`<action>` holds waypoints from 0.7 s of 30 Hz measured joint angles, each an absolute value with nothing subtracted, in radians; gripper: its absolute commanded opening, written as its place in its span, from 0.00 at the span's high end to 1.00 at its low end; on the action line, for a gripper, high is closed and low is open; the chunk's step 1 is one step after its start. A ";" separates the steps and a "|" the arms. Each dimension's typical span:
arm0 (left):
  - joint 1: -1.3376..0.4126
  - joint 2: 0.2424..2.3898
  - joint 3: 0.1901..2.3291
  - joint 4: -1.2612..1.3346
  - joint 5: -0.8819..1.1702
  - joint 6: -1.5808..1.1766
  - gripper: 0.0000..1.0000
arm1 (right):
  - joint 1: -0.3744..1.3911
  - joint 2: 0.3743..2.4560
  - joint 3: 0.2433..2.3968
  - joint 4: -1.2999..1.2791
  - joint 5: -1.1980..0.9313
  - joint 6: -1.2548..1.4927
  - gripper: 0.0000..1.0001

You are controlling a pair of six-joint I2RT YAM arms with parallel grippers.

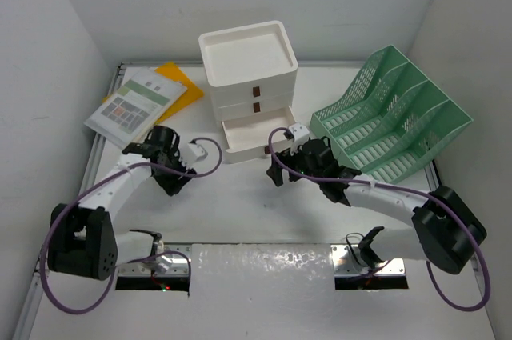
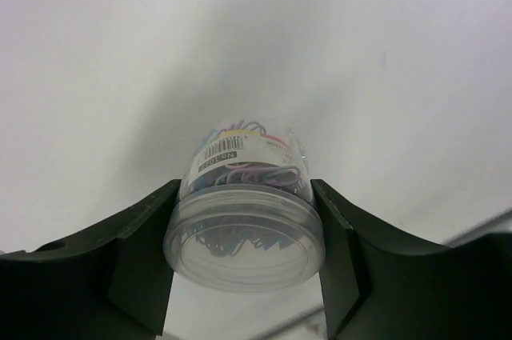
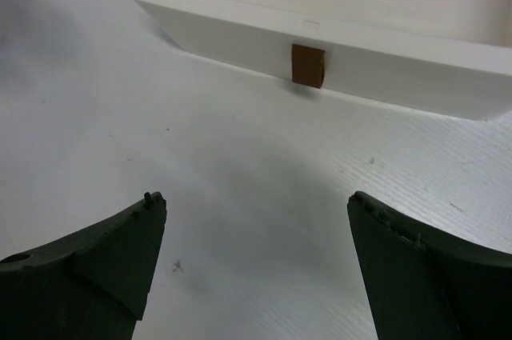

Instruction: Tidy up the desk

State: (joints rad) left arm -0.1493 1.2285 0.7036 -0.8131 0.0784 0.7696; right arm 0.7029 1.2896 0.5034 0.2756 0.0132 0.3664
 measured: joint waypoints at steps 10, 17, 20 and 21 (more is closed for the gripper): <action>-0.193 1.041 0.826 -0.508 0.481 0.705 1.00 | 0.736 1.286 0.770 0.314 -0.160 0.464 0.09; -0.236 1.073 0.822 -0.386 0.567 0.653 1.00 | 0.833 1.420 0.940 0.366 -0.184 0.509 0.09; -0.243 1.073 0.822 -0.363 0.583 0.643 1.00 | 0.834 1.482 0.966 0.367 -0.183 0.534 0.09; -0.243 1.073 0.822 -0.358 0.586 0.641 1.00 | 0.834 1.511 0.977 0.365 -0.185 0.547 0.09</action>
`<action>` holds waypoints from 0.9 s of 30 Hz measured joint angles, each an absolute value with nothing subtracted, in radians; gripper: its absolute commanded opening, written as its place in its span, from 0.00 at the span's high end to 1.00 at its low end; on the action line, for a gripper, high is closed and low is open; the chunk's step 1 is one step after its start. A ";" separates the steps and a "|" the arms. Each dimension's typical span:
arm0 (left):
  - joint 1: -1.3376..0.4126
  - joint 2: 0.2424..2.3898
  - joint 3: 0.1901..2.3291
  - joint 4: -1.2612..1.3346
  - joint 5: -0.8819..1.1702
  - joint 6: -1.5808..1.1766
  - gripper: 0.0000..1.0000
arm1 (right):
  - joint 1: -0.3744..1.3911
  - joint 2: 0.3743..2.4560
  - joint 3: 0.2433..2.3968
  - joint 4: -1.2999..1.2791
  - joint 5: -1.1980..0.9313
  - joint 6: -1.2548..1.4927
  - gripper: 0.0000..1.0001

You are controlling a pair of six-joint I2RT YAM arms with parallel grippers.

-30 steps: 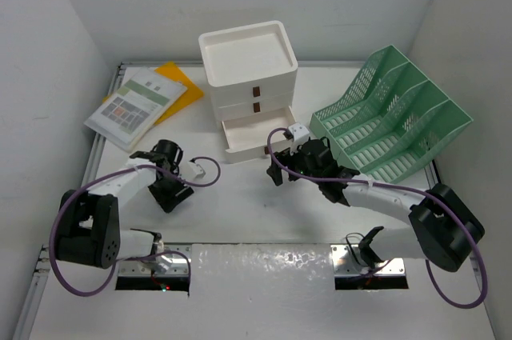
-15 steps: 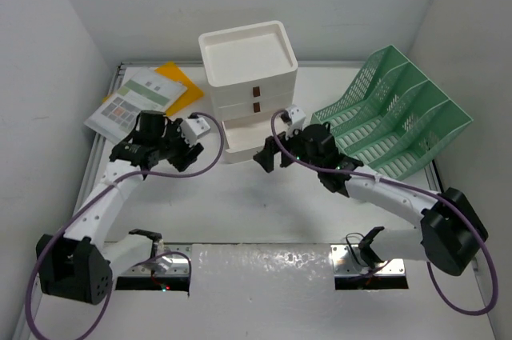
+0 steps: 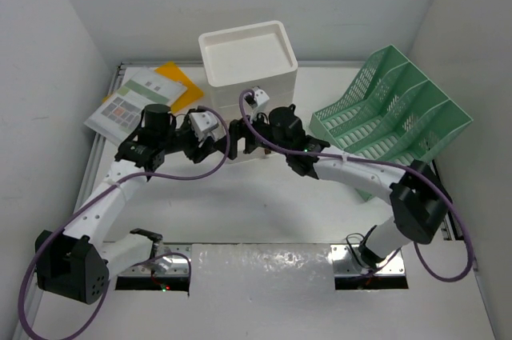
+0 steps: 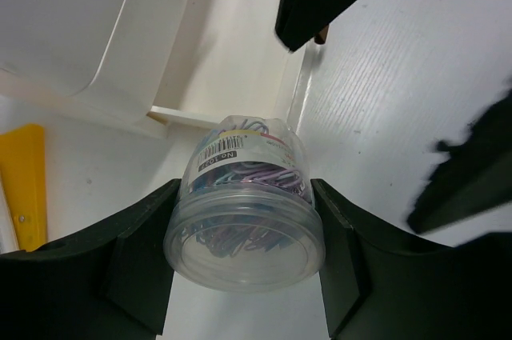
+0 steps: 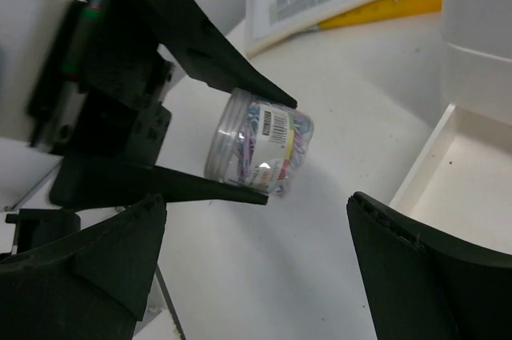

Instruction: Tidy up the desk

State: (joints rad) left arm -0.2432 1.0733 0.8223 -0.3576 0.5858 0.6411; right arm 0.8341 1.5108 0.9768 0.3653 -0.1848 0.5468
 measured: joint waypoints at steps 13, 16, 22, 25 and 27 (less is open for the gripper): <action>-0.262 1.071 0.806 -0.333 0.572 0.642 1.00 | 0.823 1.749 1.170 0.410 -0.198 0.640 0.09; -0.262 1.071 0.796 -0.322 0.551 0.642 1.00 | 0.818 1.795 1.212 0.393 -0.211 0.656 0.09; -0.262 1.072 0.785 -0.311 0.495 0.660 1.00 | 0.813 1.843 1.256 0.322 -0.220 0.661 0.09; -0.262 1.079 0.785 -0.311 0.474 0.694 1.00 | 0.811 1.865 1.291 0.286 -0.237 0.655 0.13; -0.262 1.087 0.785 -0.308 0.468 0.716 1.00 | 0.807 1.882 1.311 0.274 -0.259 0.655 0.29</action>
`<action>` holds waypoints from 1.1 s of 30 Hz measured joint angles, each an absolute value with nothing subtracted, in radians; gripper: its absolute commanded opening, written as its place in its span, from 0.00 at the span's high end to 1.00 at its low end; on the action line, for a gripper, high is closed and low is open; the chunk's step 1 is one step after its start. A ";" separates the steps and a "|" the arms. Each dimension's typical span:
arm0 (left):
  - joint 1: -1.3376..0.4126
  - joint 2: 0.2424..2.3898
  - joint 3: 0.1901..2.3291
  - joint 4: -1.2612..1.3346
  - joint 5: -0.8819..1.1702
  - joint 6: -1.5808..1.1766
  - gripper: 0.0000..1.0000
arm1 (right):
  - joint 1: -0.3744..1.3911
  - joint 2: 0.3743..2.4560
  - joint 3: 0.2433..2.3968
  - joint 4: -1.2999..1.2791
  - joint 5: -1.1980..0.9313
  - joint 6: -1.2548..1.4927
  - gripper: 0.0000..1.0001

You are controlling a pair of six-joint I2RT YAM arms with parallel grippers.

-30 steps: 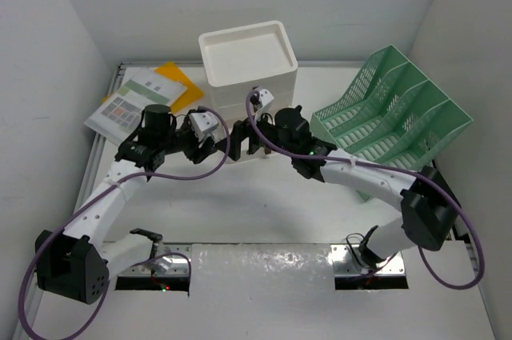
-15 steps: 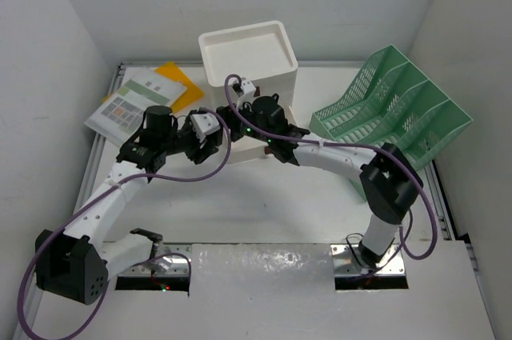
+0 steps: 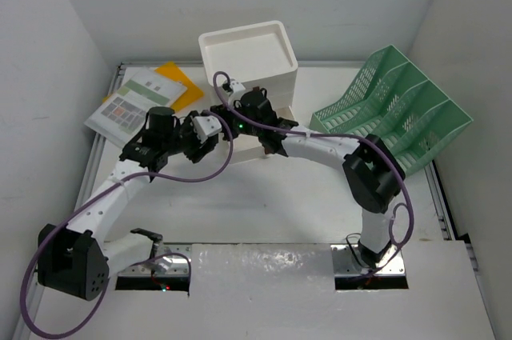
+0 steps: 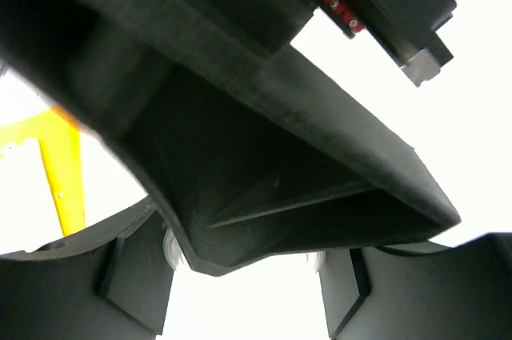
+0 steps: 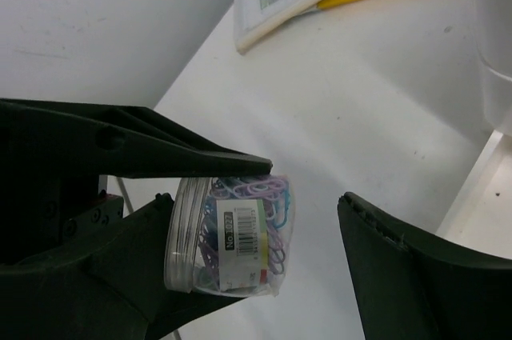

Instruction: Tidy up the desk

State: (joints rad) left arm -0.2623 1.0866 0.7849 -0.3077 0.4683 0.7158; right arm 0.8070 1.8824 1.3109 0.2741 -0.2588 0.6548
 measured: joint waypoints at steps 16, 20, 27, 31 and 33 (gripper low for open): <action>-0.270 1.138 0.785 -0.289 0.366 0.823 0.84 | 0.800 1.980 1.368 0.299 -0.369 0.742 1.00; -0.275 1.139 0.785 -0.287 0.354 0.826 0.01 | 0.798 1.980 1.365 0.303 -0.371 0.741 1.00; -0.281 1.147 0.831 -0.356 0.395 0.828 0.00 | 0.788 1.934 1.288 0.299 -0.383 0.715 1.00; -0.281 1.143 0.897 -0.458 0.456 0.844 0.00 | 0.789 1.865 1.288 0.192 -0.305 0.607 1.00; -0.280 1.135 0.933 -0.500 0.480 0.852 0.00 | 0.783 1.830 1.286 0.128 -0.238 0.542 1.00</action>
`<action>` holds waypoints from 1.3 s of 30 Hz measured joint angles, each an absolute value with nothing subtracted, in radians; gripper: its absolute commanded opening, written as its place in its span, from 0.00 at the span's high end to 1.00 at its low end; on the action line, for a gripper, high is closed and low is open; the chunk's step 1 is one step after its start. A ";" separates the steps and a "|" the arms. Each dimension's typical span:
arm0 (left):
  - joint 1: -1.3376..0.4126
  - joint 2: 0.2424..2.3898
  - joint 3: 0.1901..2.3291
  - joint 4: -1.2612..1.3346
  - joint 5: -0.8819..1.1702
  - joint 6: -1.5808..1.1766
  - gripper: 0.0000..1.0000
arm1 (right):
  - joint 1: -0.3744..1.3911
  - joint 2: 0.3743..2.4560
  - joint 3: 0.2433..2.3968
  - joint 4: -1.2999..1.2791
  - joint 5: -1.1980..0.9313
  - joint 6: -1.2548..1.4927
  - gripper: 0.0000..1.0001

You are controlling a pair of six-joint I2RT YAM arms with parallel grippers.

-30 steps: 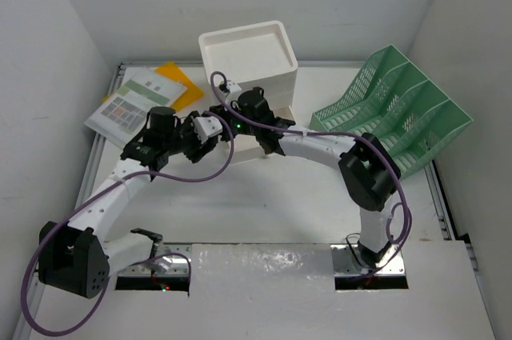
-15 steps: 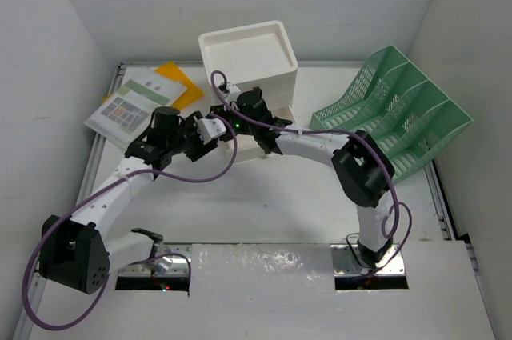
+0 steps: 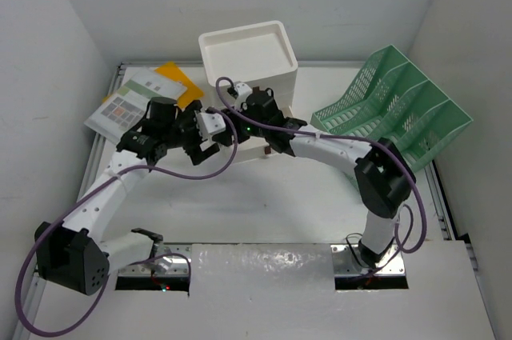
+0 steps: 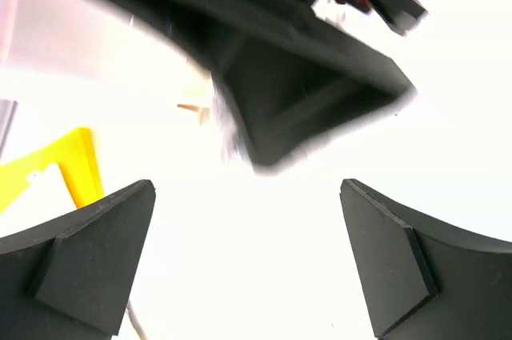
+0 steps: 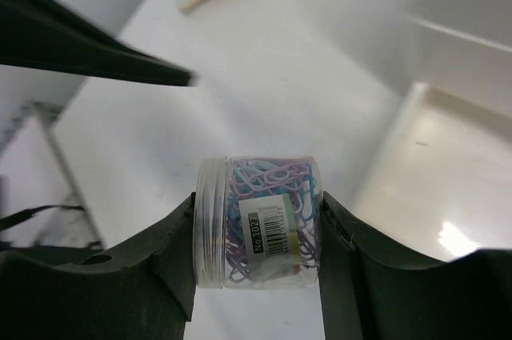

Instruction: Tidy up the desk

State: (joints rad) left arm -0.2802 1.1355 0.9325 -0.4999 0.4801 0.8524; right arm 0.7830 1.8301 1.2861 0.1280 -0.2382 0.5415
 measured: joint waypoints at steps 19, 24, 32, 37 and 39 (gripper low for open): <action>-0.280 1.118 0.948 -0.506 0.347 0.725 0.00 | 0.676 1.878 1.272 -0.014 0.210 0.288 0.27; -0.280 1.156 0.996 -0.462 0.232 0.610 0.00 | 0.670 1.916 1.301 -0.028 0.216 0.281 0.12; -0.276 1.316 1.328 -0.370 0.096 0.373 0.00 | 0.669 1.769 1.152 0.062 0.214 0.264 0.45; -0.268 1.468 1.509 -0.305 0.017 0.244 0.01 | 0.673 1.587 0.938 0.157 0.213 0.265 0.61; -0.263 1.546 1.570 -0.296 -0.019 0.200 0.03 | 0.675 1.556 0.873 0.190 0.208 0.269 0.53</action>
